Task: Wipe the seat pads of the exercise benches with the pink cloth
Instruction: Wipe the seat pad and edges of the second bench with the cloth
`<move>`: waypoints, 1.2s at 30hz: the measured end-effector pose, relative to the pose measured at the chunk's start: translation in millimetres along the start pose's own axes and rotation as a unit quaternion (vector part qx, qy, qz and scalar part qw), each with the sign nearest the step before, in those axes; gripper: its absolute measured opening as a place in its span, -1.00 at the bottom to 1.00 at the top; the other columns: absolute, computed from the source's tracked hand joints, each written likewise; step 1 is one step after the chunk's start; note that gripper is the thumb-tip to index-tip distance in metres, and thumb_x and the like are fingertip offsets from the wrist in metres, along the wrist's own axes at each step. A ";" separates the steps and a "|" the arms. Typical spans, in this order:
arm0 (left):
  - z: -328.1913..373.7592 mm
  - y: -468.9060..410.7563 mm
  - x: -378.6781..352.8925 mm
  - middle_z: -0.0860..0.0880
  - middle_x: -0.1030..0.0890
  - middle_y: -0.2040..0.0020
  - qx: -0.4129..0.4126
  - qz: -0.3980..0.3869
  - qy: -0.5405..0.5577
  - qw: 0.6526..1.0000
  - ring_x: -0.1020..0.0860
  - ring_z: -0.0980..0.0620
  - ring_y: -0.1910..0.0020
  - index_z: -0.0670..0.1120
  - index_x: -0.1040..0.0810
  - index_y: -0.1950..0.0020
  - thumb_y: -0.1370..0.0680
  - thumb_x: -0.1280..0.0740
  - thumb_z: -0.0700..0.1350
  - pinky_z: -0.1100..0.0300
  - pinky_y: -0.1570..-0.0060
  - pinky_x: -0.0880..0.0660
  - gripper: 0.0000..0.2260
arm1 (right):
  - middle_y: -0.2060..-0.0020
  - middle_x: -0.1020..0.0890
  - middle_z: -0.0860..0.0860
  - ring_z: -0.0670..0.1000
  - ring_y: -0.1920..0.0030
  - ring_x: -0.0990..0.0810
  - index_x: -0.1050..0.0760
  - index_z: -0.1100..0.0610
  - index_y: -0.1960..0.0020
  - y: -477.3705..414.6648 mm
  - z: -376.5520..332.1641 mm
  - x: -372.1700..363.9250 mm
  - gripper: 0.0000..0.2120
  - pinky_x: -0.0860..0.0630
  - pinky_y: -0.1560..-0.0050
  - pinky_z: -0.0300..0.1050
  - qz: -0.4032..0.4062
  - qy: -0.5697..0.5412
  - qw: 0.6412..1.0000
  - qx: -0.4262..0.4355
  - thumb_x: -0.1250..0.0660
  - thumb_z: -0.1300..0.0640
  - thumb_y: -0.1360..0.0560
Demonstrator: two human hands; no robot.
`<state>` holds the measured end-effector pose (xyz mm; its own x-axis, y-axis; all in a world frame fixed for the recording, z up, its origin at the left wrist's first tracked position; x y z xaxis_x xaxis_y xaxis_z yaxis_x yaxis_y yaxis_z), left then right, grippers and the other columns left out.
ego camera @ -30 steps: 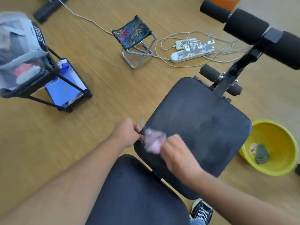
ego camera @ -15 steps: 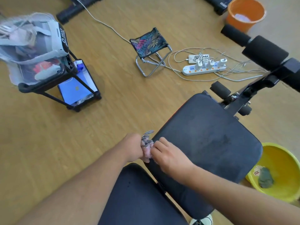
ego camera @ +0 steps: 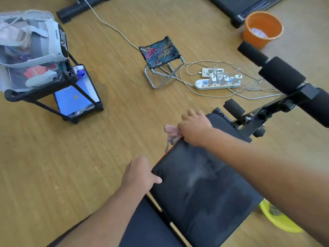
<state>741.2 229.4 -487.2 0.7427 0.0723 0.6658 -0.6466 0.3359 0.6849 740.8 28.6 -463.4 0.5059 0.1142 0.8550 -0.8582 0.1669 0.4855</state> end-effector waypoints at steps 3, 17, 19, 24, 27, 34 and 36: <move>5.2 1.2 3.3 0.04 -0.23 0.51 0.003 0.007 -0.015 1.000 -0.16 0.03 0.55 -0.08 -0.16 0.45 -0.31 -0.64 -0.07 0.19 0.55 -0.14 -0.40 | -0.24 -0.52 0.00 0.13 -0.35 -0.34 -0.54 0.00 -0.21 -13.0 64.5 5.4 -0.69 -0.30 -0.28 0.08 -0.093 -0.021 0.988 -0.119 -0.30 -0.13 -0.55; 1.0 -8.2 -1.1 0.05 -0.18 0.49 -0.006 0.001 -0.006 1.000 -0.15 -0.01 0.47 -0.04 -0.14 0.44 -0.27 -0.65 -0.07 0.20 0.49 -0.13 -0.38 | -0.11 -0.61 0.10 0.14 -0.28 -0.40 -0.58 0.11 -0.12 -31.4 127.4 -25.1 -0.71 -0.33 -0.23 0.06 -0.068 -0.169 0.967 -0.177 -0.26 -0.07 -0.57; 1.7 -7.2 -2.3 0.04 -0.16 0.48 -0.005 -0.003 -0.004 1.000 -0.13 -0.01 0.45 -0.03 -0.10 0.45 -0.26 -0.65 -0.08 0.20 0.48 -0.11 -0.36 | 0.07 -0.60 0.12 0.16 -0.11 -0.51 -0.54 0.16 0.10 -9.3 162.4 -52.2 -0.75 -0.41 -0.10 -0.02 -0.080 -0.288 0.922 -0.248 -0.25 0.00 -0.58; -0.3 -8.3 0.9 0.00 -0.17 0.44 -0.002 0.003 -0.001 1.000 -0.13 -0.05 0.37 -0.05 -0.13 0.44 -0.24 -0.65 -0.04 0.13 0.44 -0.05 -0.38 | 0.44 -0.35 0.09 0.08 0.35 -0.31 -0.29 0.25 0.42 107.0 182.5 -115.0 -0.48 -0.23 0.32 -0.08 0.031 -0.493 0.798 -0.345 -0.36 0.01 -0.58; 1.6 -8.2 0.5 0.02 -0.22 0.51 -0.005 -0.004 -0.008 1.000 -0.16 -0.08 0.41 -0.05 -0.19 0.46 -0.25 -0.65 -0.05 0.13 0.46 -0.10 -0.43 | 0.51 -0.45 0.12 0.20 0.37 -0.42 -0.32 0.16 0.49 162.8 185.9 -144.7 -0.48 -0.32 0.36 -0.09 0.017 -0.471 0.792 -0.389 -0.35 0.04 -0.59; 0.4 -10.4 1.1 0.05 -0.35 0.63 0.012 -0.019 -0.006 1.000 -0.33 -0.02 0.52 -0.07 -0.41 0.61 -0.21 -0.68 -0.03 0.16 0.45 -0.30 -0.54 | 0.52 -0.29 0.02 0.02 0.43 -0.24 -0.23 0.11 0.47 56.2 168.7 -80.5 -0.45 -0.21 0.47 -0.21 0.086 -0.550 0.780 -0.286 -0.36 -0.06 -0.58; 4.2 -9.8 0.5 0.04 -0.41 0.60 0.001 -0.013 -0.013 1.000 -0.37 -0.03 0.51 -0.09 -0.47 0.58 -0.22 -0.68 -0.03 0.16 0.42 -0.34 -0.58 | 0.51 -0.25 0.00 0.00 0.43 -0.21 -0.20 0.09 0.46 66.6 173.5 -89.8 -0.44 -0.19 0.46 -0.18 0.066 -0.558 0.782 -0.270 -0.36 -0.05 -0.59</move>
<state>747.2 222.2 -492.3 0.7549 0.0398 0.6546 -0.6272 0.3352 0.7030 623.1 -140.5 -476.2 -0.2333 -0.7111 0.6632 -0.5825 0.6483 0.4903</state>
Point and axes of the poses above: each hand's wrist, its own y-axis away from the middle knuckle, its own x-axis out of the back of the hand, z = x × y, the point moved 9 cm from there along -y, towards the middle knuckle
